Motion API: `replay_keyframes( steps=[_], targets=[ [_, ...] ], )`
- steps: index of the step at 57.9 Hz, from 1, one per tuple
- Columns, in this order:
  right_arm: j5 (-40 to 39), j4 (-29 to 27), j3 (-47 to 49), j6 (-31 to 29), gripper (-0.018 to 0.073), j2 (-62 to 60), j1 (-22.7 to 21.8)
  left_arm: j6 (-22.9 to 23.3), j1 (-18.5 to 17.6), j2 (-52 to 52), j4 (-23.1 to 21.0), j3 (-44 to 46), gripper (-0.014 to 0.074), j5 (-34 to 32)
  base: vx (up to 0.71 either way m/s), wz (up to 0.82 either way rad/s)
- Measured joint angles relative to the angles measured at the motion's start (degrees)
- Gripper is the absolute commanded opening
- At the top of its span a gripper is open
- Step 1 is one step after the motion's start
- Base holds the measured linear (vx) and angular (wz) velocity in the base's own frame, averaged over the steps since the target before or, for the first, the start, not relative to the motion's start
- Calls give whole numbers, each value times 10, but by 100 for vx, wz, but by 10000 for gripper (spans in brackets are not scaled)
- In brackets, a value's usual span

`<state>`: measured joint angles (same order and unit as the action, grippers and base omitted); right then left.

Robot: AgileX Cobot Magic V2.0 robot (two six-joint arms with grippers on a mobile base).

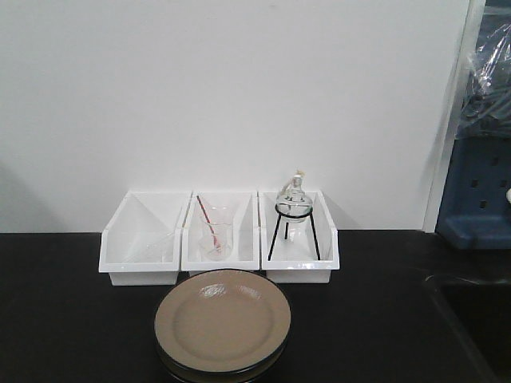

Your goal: Arrange circular plates on left workspace

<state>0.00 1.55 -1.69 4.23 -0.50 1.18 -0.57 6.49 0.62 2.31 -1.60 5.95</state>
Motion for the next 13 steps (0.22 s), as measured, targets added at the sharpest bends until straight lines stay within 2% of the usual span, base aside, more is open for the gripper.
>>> replay_keyframes(
  steps=[13],
  targets=[
    [0, 1, 0, 0, 0, 0, 0, 0, 0, 0, 0, 0, 2, 0, 0, 0]
  ],
)
